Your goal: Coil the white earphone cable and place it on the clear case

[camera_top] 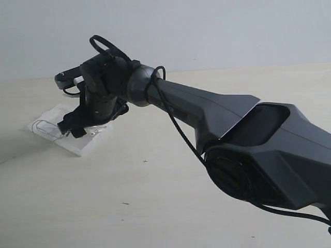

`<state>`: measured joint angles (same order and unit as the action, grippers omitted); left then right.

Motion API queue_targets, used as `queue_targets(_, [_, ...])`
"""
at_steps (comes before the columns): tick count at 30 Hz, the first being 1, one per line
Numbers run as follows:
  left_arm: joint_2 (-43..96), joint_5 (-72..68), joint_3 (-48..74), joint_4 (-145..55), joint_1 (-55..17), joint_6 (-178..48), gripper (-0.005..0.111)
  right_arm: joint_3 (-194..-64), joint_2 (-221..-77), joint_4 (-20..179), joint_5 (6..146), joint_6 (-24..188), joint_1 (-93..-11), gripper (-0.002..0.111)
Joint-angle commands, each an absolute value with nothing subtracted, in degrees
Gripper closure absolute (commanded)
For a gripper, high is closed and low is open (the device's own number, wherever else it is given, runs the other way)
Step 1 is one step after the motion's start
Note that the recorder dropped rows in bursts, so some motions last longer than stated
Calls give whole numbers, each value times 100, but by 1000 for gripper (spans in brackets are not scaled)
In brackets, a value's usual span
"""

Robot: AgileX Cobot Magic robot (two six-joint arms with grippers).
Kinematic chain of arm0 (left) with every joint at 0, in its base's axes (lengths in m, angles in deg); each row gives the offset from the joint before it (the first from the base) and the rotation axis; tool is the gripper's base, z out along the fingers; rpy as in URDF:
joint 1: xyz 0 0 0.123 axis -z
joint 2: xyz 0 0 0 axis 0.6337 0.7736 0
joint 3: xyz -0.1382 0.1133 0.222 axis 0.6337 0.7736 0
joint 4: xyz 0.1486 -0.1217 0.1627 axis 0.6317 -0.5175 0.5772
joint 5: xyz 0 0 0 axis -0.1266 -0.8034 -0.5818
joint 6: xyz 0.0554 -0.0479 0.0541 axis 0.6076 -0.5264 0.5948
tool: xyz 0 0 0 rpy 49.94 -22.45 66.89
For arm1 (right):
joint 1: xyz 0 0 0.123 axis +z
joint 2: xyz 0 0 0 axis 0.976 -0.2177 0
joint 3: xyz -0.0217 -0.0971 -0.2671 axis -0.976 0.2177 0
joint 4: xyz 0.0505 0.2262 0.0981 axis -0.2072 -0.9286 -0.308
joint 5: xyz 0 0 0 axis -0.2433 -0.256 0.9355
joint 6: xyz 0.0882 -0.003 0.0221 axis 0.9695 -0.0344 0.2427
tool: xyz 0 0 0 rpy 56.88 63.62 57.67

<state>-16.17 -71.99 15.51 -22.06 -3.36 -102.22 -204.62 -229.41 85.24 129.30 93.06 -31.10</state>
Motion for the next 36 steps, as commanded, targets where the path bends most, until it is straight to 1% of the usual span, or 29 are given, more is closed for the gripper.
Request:
queue_targets(1, [-1629,-7093,1568,-2281,-348,-10210,56,-20541,-22861,8586,13199,9332,-3145,27])
queue_targets(18, [-1629,-6894,1568,-2355,-348,-10210,56,-20541,-22570,8126,14185,9289,-3145,27])
queue_targets(22, [-1629,-6894,1568,-2355,-348,-10210,56,-20541,-22435,7776,14195,9176,-3145,28])
queue_targets(24, [-1629,-6894,1568,-2355,-348,-10210,56,-20541,-22277,7684,14209,9176,-3145,35])
queue_targets(25, [-1629,-6894,1568,-2355,-348,-10210,56,-20541,-22180,7684,14251,9176,-3145,41])
queue_targets(26, [-1629,-6894,1568,-2355,-348,-10210,56,-20541,-22033,7653,14327,9176,-3145,51])
queue_targets(27, [-1629,-6894,1568,-2355,-348,-10210,56,-20541,-21948,7640,14392,9176,-3145,57])
queue_targets(28, [-1629,-6894,1568,-2355,-348,-10210,57,-20541,-21782,7640,14582,9176,-3145,72])
queue_targets(29, [-1629,-6894,1568,-2355,-348,-10210,60,-20541,-21697,7627,14586,9164,-3145,82])
queue_targets(30, [-1629,-6894,1568,-2398,-348,-10210,68,-20541,-21568,7490,14586,9093,-3145,97])
queue_targets(31, [-1629,-6906,1568,-2461,-348,-10210,78,-20541,-21461,7351,14586,8980,-3145,108])
queue_targets(33, [-1629,-6917,1568,-2602,-348,-10140,94,-20468,-21281,7163,14586,8980,-3105,108])
queue_targets(35, [-1629,-6901,1568,-2763,-348,-10053,107,-20464,-21113,7288,14586,9007,-2951,108])
queue_targets(36, [-1629,-6901,1568,-2858,-348,-10040,106,-20464,-21030,7459,14586,9082,-2841,108])
